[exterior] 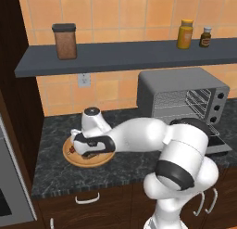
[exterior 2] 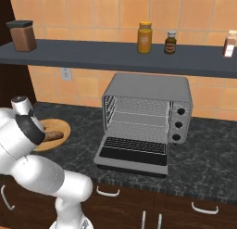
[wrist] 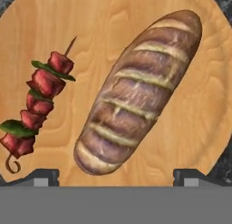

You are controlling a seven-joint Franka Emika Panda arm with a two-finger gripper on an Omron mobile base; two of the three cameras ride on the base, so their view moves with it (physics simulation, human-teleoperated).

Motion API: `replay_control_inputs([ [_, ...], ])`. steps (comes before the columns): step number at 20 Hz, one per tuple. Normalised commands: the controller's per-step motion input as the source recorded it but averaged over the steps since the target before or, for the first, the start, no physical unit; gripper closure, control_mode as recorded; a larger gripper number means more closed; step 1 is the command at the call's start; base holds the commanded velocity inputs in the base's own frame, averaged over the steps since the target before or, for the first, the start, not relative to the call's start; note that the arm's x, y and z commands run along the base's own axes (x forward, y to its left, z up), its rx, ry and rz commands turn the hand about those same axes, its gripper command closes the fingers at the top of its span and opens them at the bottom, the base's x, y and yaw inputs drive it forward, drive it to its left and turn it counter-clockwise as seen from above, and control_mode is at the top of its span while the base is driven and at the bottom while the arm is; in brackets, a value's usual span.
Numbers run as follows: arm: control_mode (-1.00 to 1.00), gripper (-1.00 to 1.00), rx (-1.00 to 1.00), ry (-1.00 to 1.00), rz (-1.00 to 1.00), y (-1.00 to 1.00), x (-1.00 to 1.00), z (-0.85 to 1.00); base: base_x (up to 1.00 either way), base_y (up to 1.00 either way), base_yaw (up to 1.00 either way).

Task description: Pick up the kebab skewer and baguette bread, and place them inside the toaster oven. Close the toaster oven door and start by setting the timer.

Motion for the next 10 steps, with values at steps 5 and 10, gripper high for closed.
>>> replay_control_inputs([
  [5, -1.00, -1.00, 0.00, 0.00, -0.11, 0.00, 0.12, -0.32, 0.00, 0.00, 0.00],
  [10, -1.00, -1.00, 0.01, 0.00, -0.02, 0.00, 0.18, -0.17, 0.00, 0.00, 0.00],
])
